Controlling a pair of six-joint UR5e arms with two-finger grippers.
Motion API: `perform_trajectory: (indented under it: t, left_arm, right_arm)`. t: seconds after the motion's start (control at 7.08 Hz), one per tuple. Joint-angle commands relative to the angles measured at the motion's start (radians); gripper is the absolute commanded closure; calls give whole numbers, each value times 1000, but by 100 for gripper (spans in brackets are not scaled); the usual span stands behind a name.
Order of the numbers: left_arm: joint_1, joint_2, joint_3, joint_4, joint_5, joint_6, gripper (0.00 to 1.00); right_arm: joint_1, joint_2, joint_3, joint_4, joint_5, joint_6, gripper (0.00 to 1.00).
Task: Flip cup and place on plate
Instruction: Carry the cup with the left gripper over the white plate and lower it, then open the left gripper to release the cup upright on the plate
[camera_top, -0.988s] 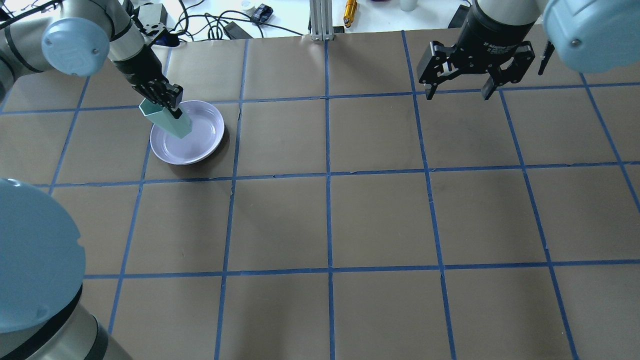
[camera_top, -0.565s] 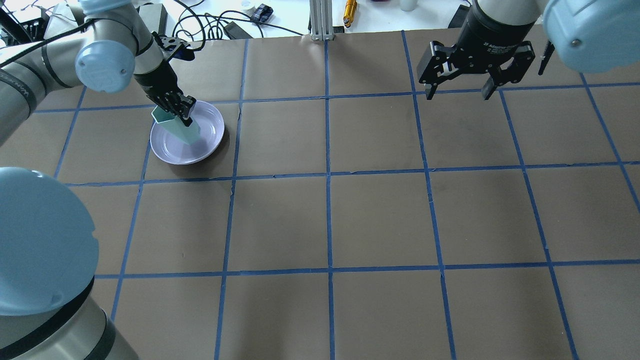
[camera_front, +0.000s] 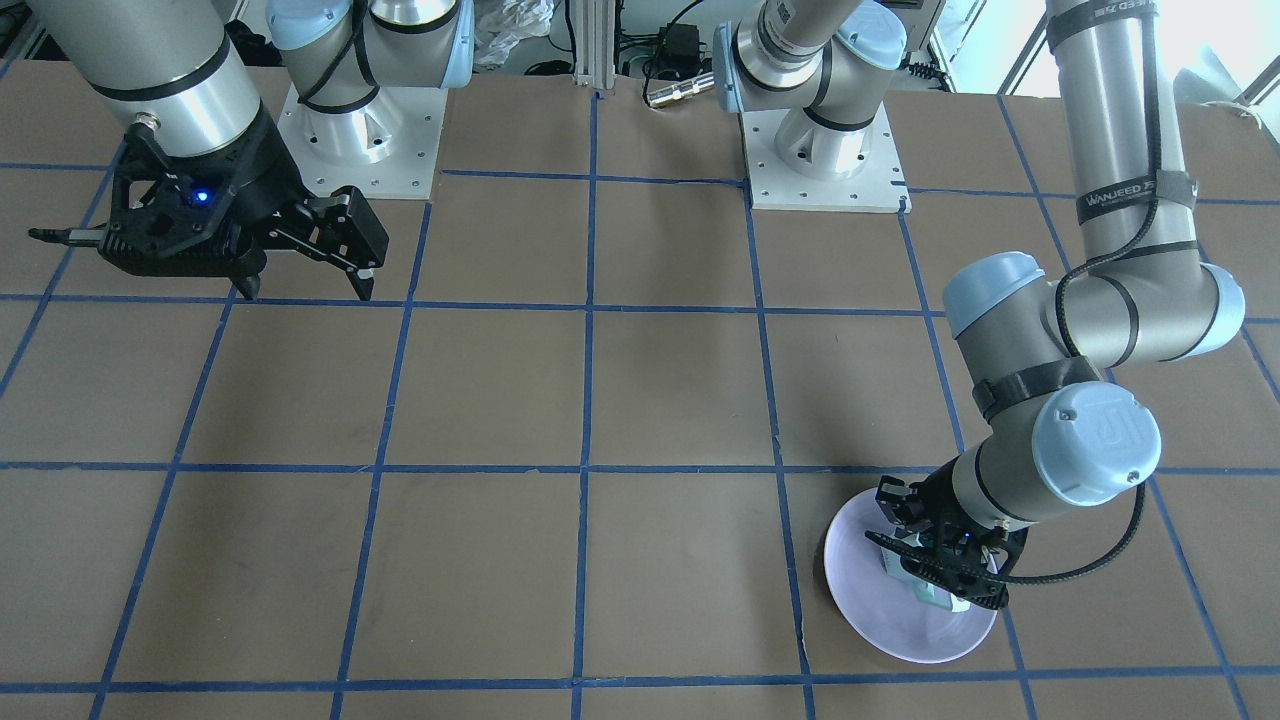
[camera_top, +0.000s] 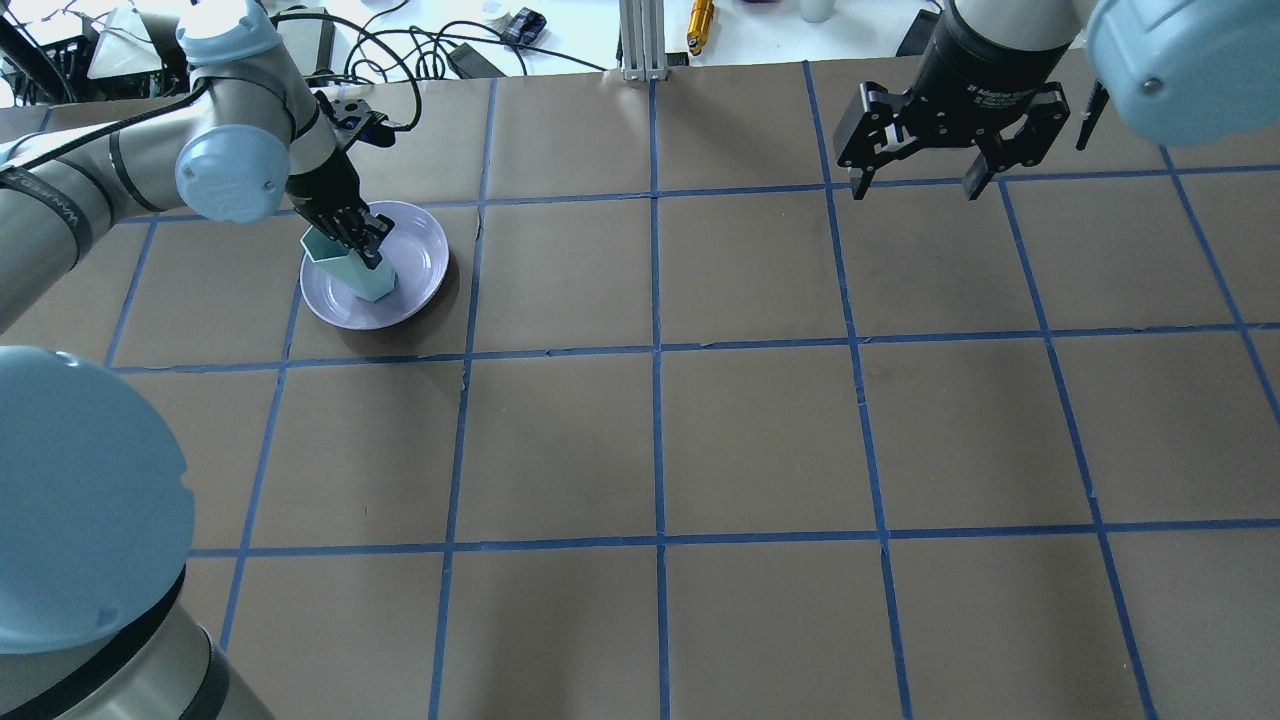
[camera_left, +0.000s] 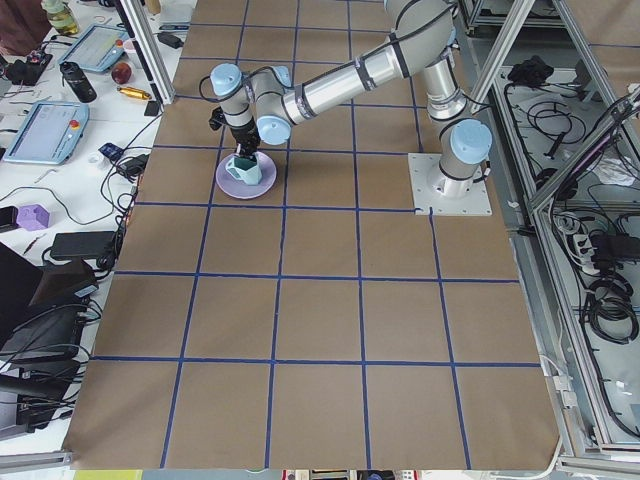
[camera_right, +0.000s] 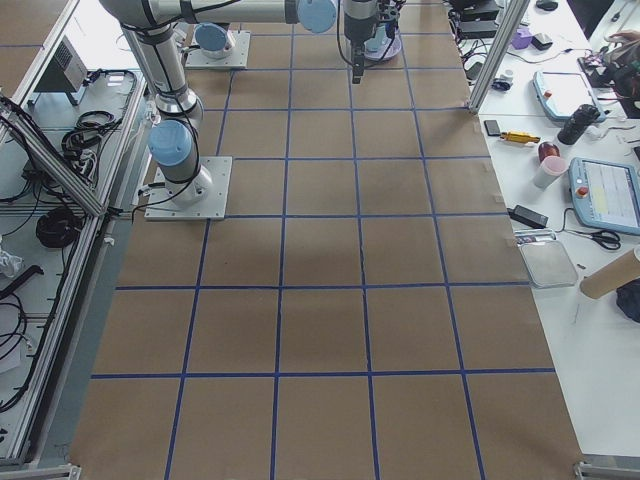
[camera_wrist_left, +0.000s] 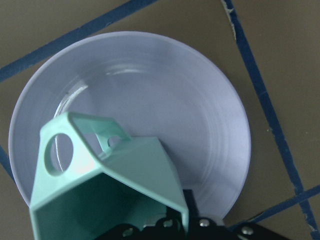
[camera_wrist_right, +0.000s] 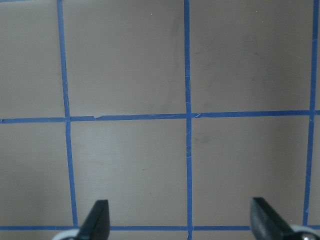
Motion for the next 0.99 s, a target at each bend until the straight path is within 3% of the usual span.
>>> perform_trajectory:
  t: [0.0,0.42,0.85]
  left_arm:
    - [0,-2,7,-6,-2,-20,0]
    - [-3,85,10,-63,-25,-78,0]
    - [-38,276,10,-225,-35,-272,0]
  right_arm:
    - [0,0,0,0,0,1,0]
    - [0,0,0,0,0,1,0]
    - [0,0,0,0,1,1,0]
